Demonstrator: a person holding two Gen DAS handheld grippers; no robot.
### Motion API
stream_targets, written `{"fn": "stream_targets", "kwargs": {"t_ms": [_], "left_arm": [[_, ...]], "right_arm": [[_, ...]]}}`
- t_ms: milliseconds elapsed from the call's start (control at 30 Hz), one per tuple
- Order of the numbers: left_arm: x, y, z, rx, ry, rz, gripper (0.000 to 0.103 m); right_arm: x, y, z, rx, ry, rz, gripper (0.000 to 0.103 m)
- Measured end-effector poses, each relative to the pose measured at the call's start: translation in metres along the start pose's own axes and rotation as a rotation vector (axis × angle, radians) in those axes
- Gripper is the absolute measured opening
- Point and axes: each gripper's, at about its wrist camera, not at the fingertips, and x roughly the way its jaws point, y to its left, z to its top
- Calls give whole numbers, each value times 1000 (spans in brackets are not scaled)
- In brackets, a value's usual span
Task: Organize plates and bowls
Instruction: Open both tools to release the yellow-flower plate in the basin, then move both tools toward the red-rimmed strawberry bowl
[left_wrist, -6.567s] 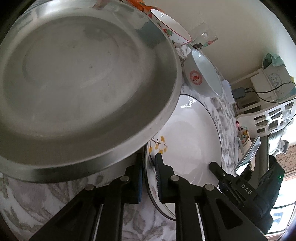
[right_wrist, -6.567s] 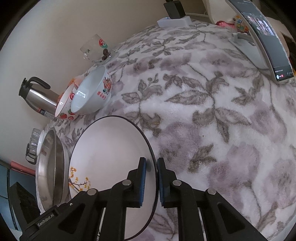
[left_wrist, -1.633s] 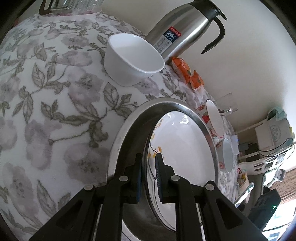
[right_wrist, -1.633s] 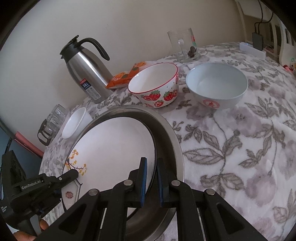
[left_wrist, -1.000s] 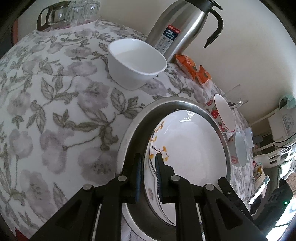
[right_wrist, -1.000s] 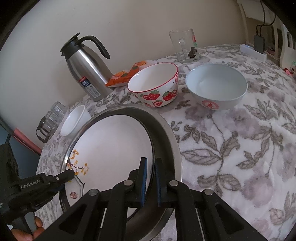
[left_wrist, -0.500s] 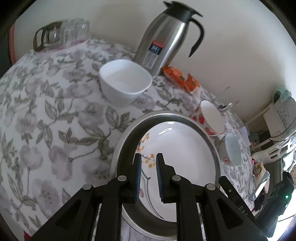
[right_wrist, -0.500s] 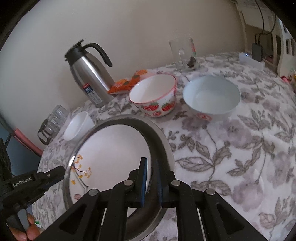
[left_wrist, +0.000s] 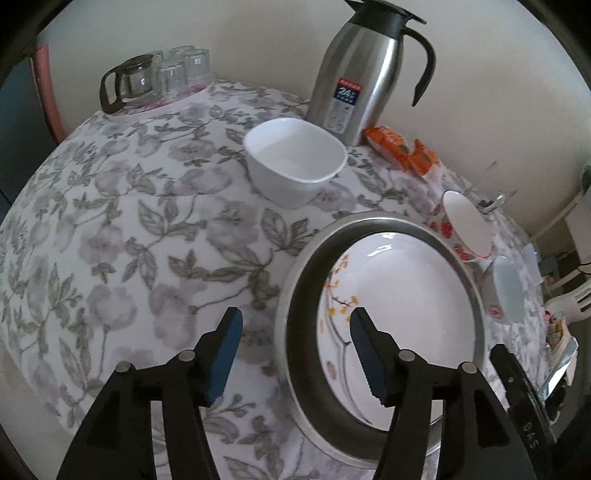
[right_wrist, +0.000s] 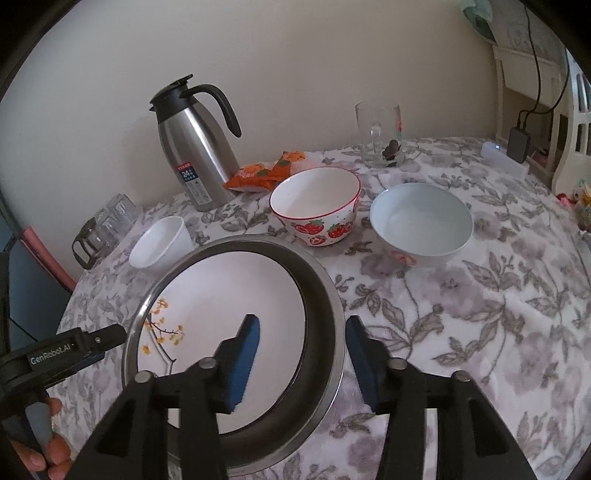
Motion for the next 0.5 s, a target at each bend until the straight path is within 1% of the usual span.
{"fn": "stream_targets", "kwargs": {"t_ms": [33, 100, 133, 200, 267, 500], "left_arm": [[1, 1, 0, -1, 5, 8, 72], [3, 2, -1, 1, 9, 25, 79], [3, 2, -1, 3, 8, 31, 82], [4, 2, -1, 10, 4, 46, 83], [3, 1, -2, 14, -2, 56, 84], [2, 2, -1, 20, -18, 72, 85]], "right_arm": [[0, 0, 0, -2, -1, 0, 54], [1, 1, -1, -11, 4, -7, 60], [2, 1, -1, -16, 8, -9, 62], [4, 1, -2, -28, 18, -13, 67], [5, 3, -3, -39, 20, -19, 75], [7, 2, -6, -51, 25, -21, 90]]}}
